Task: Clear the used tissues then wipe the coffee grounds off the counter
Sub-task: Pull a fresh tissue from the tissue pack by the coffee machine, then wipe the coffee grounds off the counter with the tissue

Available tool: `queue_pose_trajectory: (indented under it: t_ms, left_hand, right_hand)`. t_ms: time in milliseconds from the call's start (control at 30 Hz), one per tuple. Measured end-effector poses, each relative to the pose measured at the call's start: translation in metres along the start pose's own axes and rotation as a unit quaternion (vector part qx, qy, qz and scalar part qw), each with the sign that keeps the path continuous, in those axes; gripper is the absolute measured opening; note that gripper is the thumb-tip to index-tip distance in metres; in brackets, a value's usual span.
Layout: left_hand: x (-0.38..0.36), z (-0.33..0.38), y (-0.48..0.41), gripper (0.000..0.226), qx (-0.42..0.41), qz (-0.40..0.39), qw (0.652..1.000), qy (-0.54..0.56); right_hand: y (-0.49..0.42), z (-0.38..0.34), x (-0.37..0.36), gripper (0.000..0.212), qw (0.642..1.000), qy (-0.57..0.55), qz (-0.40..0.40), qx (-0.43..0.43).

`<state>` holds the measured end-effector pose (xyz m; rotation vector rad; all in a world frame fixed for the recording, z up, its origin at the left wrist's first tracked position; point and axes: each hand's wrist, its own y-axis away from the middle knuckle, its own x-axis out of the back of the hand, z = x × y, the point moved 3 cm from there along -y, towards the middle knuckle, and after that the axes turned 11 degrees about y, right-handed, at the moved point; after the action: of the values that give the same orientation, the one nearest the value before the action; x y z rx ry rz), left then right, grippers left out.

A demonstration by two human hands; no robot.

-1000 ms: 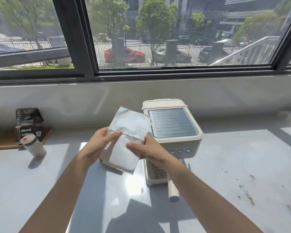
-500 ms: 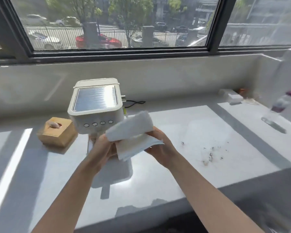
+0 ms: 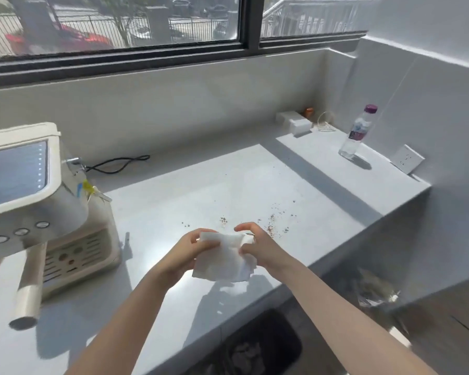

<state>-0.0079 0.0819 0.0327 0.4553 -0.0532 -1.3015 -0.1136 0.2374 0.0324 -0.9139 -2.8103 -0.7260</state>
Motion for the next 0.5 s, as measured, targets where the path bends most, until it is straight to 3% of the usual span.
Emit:
queue_pose_trajectory:
  t_ms: [133,267,400,500]
  left_hand:
    - [-0.021,0.008,-0.032,0.037,0.037,-0.098,0.995,0.000]
    - [-0.039,0.015,-0.066,0.021,0.037,-0.079,0.996,-0.026]
    - [-0.057,0.007,-0.086,0.032,0.041,-0.090,0.995,0.011]
    - [-0.067,0.001,-0.092,0.041,0.080,-0.114,0.989,0.050]
  right_hand:
    - [-0.016,0.001,0.014,0.040,0.999,0.002,0.035,0.011]
    - [-0.035,0.012,0.043,0.035,0.994,0.008,0.105,0.013]
    - [-0.046,0.028,0.066,0.031,0.988,-0.026,0.153,0.007]
    - [-0.053,0.036,0.081,0.031,0.990,-0.005,0.136,0.026]
